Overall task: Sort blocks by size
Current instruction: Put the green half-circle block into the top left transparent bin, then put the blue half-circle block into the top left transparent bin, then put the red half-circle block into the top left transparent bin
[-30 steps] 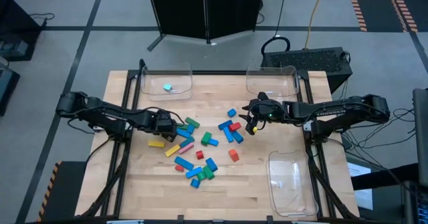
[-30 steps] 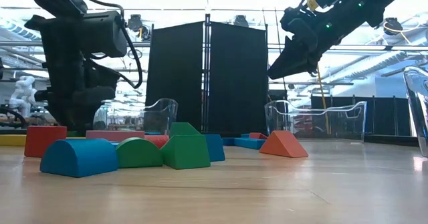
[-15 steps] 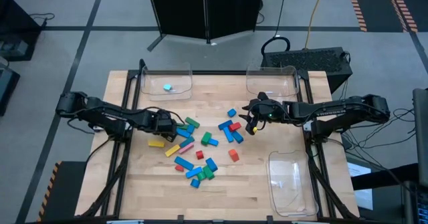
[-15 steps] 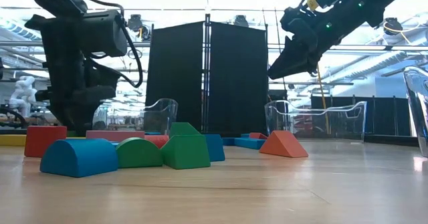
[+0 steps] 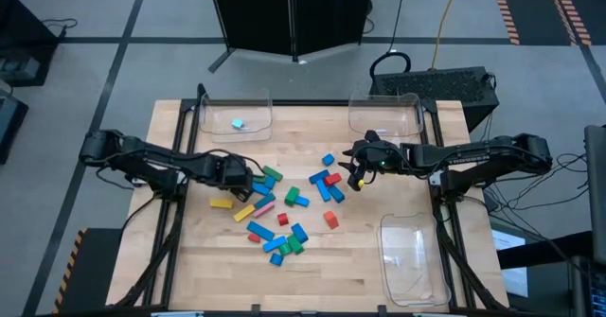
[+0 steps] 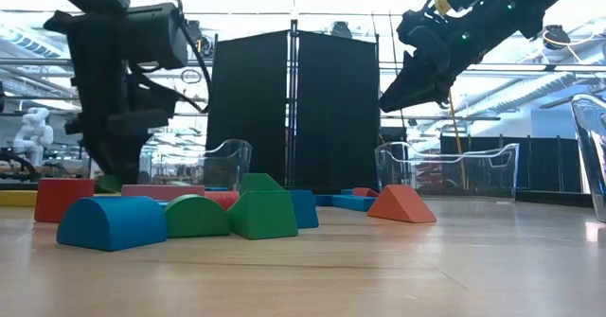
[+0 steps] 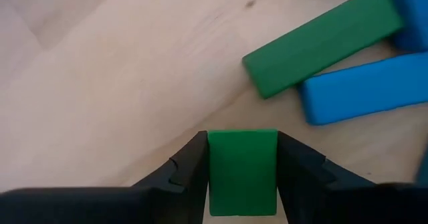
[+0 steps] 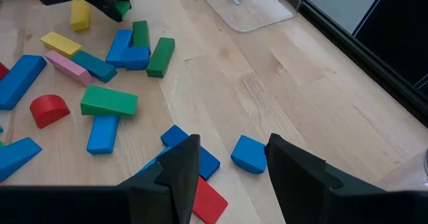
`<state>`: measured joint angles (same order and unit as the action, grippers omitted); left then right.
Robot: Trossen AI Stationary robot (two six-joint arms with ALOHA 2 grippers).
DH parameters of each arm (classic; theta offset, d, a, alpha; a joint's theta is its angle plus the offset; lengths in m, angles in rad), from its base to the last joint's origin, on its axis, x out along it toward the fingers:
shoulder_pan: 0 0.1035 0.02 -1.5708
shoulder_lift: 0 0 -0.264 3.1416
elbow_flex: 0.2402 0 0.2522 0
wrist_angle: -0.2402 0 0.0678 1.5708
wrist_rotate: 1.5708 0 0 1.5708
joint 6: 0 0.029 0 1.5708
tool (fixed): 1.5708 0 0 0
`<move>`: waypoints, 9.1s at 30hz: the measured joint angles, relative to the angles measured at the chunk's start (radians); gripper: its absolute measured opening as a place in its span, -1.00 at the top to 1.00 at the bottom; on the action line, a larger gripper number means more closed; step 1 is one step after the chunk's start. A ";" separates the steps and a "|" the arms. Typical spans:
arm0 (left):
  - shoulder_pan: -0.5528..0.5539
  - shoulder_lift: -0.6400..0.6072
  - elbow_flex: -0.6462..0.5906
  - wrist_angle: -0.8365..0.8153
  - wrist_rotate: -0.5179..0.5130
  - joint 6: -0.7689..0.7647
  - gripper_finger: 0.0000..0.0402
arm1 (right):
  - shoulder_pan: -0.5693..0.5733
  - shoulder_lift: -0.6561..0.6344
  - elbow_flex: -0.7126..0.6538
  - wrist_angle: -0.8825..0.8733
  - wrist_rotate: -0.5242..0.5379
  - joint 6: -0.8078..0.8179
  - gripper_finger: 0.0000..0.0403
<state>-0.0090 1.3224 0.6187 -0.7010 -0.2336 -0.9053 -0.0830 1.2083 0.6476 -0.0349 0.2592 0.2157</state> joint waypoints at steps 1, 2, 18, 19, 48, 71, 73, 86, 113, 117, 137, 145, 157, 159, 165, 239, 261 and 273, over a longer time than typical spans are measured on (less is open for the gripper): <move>0.000 0.000 0.010 -0.002 0.000 0.014 0.31 | 0.000 0.000 0.000 0.000 0.000 0.000 0.17; 0.000 0.000 0.021 -0.008 0.000 0.025 0.31 | 0.000 0.000 0.000 0.000 0.000 0.000 0.17; 0.055 -0.010 0.231 -0.140 -0.109 0.262 0.31 | 0.000 0.068 0.000 -0.047 0.000 0.009 0.81; 0.065 -0.012 0.243 -0.147 -0.114 0.271 0.31 | 0.000 0.076 0.000 -0.046 0.000 0.009 0.86; 0.514 -0.022 0.372 -0.081 -0.146 0.600 0.31 | -0.001 0.101 0.000 0.048 -0.003 -0.026 0.99; 0.704 0.036 0.353 0.173 -0.091 0.758 0.31 | -0.001 0.102 0.000 0.053 -0.003 -0.045 0.99; 0.713 0.049 0.329 0.210 -0.083 0.759 0.31 | 0.000 0.102 0.000 0.053 -0.003 -0.045 0.99; 0.730 0.161 0.306 0.301 -0.060 0.757 0.31 | -0.001 0.102 0.000 0.045 -0.003 -0.045 0.99; 0.729 0.281 0.306 0.327 -0.036 0.781 0.11 | 0.000 0.102 0.000 -0.003 0.000 -0.038 0.99; 0.729 0.281 0.306 0.324 -0.032 0.782 -0.14 | 0.000 0.102 0.000 -0.002 0.001 -0.044 0.97; 0.652 -0.044 0.306 0.319 0.064 0.897 -0.41 | -0.064 0.165 0.005 0.028 -0.004 -0.163 0.21; 0.523 -0.144 0.306 0.326 0.183 0.937 -0.41 | -0.120 0.340 0.166 -0.012 -0.052 -0.028 -0.05; 0.329 -0.159 0.274 0.436 0.285 0.965 -0.41 | -0.146 0.521 0.301 -0.172 -0.048 0.139 -0.14; 0.313 -0.158 0.246 0.479 0.292 0.965 -0.41 | -0.152 0.540 0.301 -0.177 -0.047 0.144 -0.14; 0.298 -0.158 0.167 0.559 0.285 0.939 -0.41 | -0.166 0.575 0.301 -0.170 -0.051 0.148 -0.14; 0.285 -0.158 0.111 0.622 0.251 0.888 -0.41 | -0.223 0.612 0.300 -0.049 -0.161 -0.080 0.19; 0.285 -0.158 0.111 0.620 0.241 0.892 -0.41 | -0.194 0.578 0.396 -0.175 -0.257 -0.109 0.50; 0.263 -0.200 0.111 0.550 0.148 0.864 -0.41 | -0.171 0.654 0.635 -0.238 -0.184 -0.210 0.50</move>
<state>0.2539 1.1221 0.7296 -0.1507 -0.0855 -0.0416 -0.2540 1.8619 1.2822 -0.2724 0.0755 0.0062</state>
